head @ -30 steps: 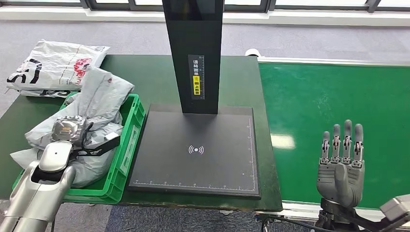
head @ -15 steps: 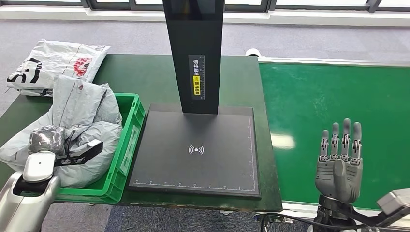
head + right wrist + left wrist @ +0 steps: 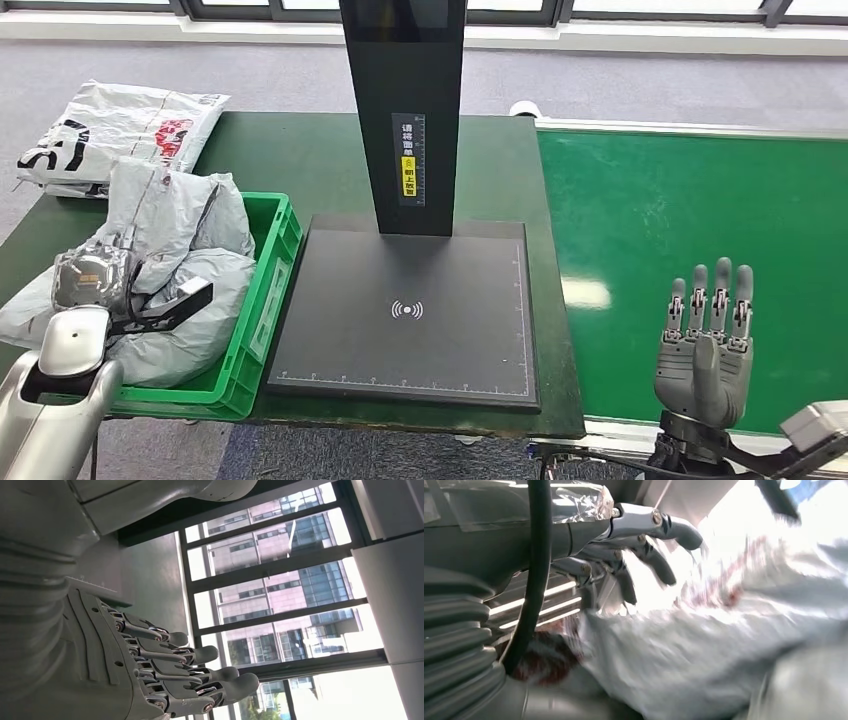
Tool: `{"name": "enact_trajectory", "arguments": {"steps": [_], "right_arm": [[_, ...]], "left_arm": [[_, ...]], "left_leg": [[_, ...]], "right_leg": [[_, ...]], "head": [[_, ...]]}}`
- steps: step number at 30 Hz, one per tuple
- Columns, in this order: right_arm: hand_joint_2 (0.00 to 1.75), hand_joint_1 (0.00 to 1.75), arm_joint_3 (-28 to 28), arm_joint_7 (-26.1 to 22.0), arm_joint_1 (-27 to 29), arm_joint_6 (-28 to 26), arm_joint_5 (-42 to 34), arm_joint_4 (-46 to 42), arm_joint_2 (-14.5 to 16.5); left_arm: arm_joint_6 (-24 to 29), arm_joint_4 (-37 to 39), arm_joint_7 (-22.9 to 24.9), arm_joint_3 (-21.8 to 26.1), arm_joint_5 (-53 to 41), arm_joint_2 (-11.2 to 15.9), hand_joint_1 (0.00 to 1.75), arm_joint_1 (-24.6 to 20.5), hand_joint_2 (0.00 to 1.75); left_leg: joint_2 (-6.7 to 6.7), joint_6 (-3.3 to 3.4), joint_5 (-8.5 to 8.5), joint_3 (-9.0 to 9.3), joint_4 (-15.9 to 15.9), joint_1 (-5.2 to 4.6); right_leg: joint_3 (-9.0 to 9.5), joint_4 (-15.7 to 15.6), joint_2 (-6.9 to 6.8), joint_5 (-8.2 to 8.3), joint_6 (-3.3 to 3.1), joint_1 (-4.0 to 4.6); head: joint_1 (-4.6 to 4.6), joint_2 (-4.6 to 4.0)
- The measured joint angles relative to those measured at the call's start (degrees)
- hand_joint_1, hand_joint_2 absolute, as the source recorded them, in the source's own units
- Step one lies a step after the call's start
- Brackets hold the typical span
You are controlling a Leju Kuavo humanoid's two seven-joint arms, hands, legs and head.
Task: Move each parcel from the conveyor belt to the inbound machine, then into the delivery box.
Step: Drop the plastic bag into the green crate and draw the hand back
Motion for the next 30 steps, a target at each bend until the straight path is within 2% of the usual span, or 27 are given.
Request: {"name": "enact_trajectory", "arguments": {"steps": [6, 10, 15, 17, 22, 24, 28, 30], "right_arm": [[1.75, 0.00, 0.14, -0.19, 0.55, -0.60, -0.09, -0.08, 0.00], [1.75, 0.00, 0.14, -0.14, 0.67, -0.61, -0.13, -0.30, -0.01], [1.75, 0.00, 0.14, 0.19, 0.70, -0.60, -0.16, -0.77, -0.02], [1.75, 0.00, 0.13, 0.58, 0.75, -0.61, -0.15, -1.03, -0.02], [1.75, 0.00, 0.13, 1.02, 1.07, -0.92, -0.09, -1.44, -0.02], [1.75, 0.00, 0.13, 1.03, 1.26, -0.95, -0.08, -1.50, -0.02], [1.75, 0.00, 0.13, 1.05, 1.50, -0.95, -0.07, -1.62, -0.02], [1.75, 0.00, 0.13, 1.05, 1.63, -0.95, -0.08, -1.62, -0.02]], "left_arm": [[5.94, 1.71, -4.83, -1.04, 0.00, -0.81, 0.00, -5.40, 0.00], [7.85, 2.21, -8.57, -1.11, 0.01, -1.83, 0.00, -7.96, 0.00], [9.32, 2.25, -10.54, -1.13, 1.74, -3.31, 0.00, -10.39, 0.00], [8.23, 2.29, -11.82, -0.85, 7.99, -4.26, 0.00, -11.34, 0.00], [-1.70, 2.80, -15.99, 2.22, 40.33, -6.45, 0.00, -13.99, 0.00], [-3.07, 2.98, -16.55, 2.83, 45.20, -6.64, 0.00, -14.64, 0.00], [-4.20, 3.13, -16.97, 3.44, 48.28, -6.93, 0.00, -15.26, 0.00], [-6.93, 3.16, -18.05, 3.75, 54.43, -7.14, 0.00, -15.35, 0.00]], "left_leg": [[0.00, -0.03, 0.03, 0.00, 0.03, -0.01], [0.03, -0.03, 0.02, 0.00, 0.03, -0.01], [0.02, -0.03, 0.02, 0.00, 0.03, -0.01], [0.01, -0.03, 0.03, -0.01, 0.03, 0.00], [0.06, -0.03, 0.03, -0.02, 0.03, 0.00], [0.07, -0.03, 0.03, -0.02, 0.03, 0.00], [0.05, -0.03, 0.03, -0.02, 0.03, 0.00], [0.05, -0.03, 0.03, -0.03, 0.03, 0.00]], "right_leg": [[-0.01, 0.00, 0.00, 0.06, -0.03, 0.00], [-0.03, 0.00, 0.03, 0.06, -0.03, 0.00], [-0.03, 0.00, 0.02, 0.06, -0.04, 0.00], [-0.02, 0.00, 0.01, 0.06, -0.04, 0.00], [-0.02, 0.00, 0.05, 0.07, -0.04, 0.00], [-0.03, 0.00, 0.06, 0.07, -0.05, 0.00], [-0.02, 0.00, 0.04, 0.07, -0.05, 0.00], [-0.03, 0.00, 0.04, 0.07, -0.05, 0.00]], "head": [[0.01, 0.00], [0.01, 0.00], [0.00, 0.00], [0.01, 0.00], [0.00, 0.00], [0.01, 0.00], [0.01, 0.00], [0.01, 0.00]]}}
